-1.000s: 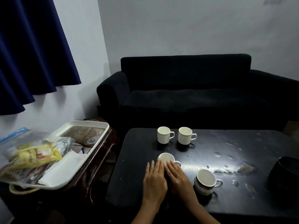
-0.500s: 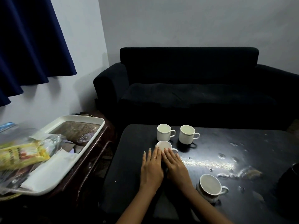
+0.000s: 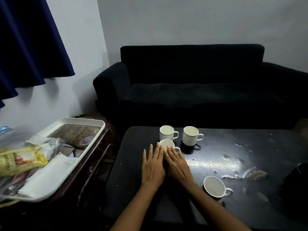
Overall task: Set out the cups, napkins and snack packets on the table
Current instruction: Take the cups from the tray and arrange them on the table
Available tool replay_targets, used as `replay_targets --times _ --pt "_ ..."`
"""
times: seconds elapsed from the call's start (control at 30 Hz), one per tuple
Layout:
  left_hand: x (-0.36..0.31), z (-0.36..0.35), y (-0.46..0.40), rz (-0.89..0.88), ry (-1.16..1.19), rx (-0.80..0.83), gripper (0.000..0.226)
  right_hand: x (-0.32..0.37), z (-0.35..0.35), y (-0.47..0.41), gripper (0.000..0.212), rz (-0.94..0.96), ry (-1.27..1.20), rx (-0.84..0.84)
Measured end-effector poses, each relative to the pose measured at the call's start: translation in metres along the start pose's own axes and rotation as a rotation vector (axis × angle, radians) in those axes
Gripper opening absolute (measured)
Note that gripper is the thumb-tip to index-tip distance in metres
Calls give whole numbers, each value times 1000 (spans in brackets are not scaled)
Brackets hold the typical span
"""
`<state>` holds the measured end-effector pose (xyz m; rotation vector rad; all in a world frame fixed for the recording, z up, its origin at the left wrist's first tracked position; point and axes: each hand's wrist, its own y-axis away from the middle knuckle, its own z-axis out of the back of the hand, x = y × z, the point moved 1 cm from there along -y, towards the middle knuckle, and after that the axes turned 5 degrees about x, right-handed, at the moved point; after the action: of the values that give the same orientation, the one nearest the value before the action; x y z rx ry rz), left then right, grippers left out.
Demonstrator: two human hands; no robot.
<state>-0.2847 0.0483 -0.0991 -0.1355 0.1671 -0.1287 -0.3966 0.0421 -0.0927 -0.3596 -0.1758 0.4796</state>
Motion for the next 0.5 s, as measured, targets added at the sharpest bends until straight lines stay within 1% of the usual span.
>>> replay_targets --times 0.03,0.1,0.17,0.2,0.3,0.5 --pt "-2 4 2 9 3 -14 63 -1 5 0 62 7 3 -24" --pt "-7 17 11 -7 -14 -112 65 3 17 4 53 26 -73 -110" --pt "-13 24 22 -60 -15 -199 62 8 27 14 28 29 -139 -202" --pt "-15 27 27 -86 -12 -229 62 11 32 21 21 4 -179 -200" --pt "-24 33 47 -151 46 -258 62 18 44 43 27 -40 -203 -266" --pt "-50 31 92 -261 118 -236 51 19 58 99 27 -30 -190 -366"
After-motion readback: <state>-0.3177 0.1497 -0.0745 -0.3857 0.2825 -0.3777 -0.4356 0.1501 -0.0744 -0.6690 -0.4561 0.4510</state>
